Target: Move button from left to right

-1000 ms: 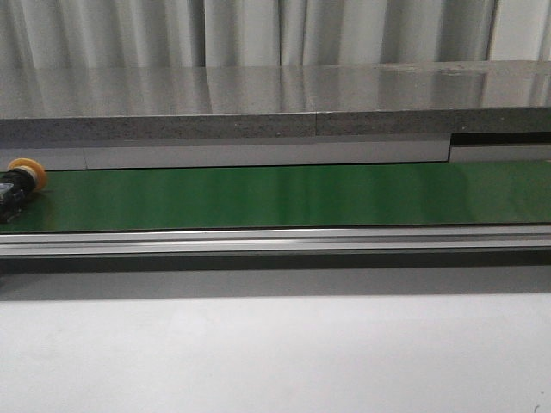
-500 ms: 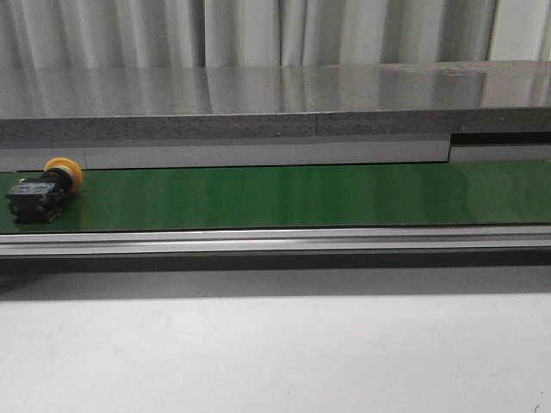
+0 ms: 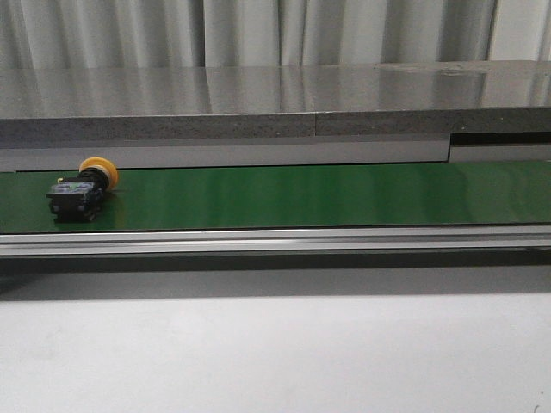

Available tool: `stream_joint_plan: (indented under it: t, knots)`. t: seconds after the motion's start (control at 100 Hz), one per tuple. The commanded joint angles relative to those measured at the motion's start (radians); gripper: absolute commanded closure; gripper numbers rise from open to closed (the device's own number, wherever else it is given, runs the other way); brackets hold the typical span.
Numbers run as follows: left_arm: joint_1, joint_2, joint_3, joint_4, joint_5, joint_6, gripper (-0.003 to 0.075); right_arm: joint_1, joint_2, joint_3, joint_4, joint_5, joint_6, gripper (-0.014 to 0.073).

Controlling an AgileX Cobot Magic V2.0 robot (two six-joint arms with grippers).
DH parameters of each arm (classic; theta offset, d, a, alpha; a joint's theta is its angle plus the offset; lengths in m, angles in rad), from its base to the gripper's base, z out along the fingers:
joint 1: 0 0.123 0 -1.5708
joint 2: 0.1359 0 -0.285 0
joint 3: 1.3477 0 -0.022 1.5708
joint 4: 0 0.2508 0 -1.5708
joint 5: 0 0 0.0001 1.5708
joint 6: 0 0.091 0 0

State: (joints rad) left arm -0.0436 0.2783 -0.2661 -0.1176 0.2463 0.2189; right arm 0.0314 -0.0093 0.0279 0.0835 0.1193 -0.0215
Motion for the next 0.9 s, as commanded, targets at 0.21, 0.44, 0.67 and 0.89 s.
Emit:
stream_joint_plan:
  t: [0.21, 0.44, 0.67, 0.89]
  knots:
    - [-0.009, 0.008, -0.028, -0.013, -0.105, -0.002, 0.0576, -0.001, -0.012, -0.019, -0.009, -0.084, -0.003, 0.066]
    - [-0.009, 0.008, -0.028, -0.013, -0.105, -0.002, 0.0739, -0.001, -0.012, -0.019, -0.009, -0.084, -0.003, 0.066]
    - [-0.009, 0.008, -0.028, -0.013, -0.105, -0.002, 0.0739, -0.001, -0.012, -0.019, -0.009, -0.106, -0.003, 0.066]
    - [-0.009, 0.008, -0.028, -0.013, -0.105, -0.002, 0.0739, -0.001, -0.01, -0.079, -0.009, -0.151, -0.003, 0.066]
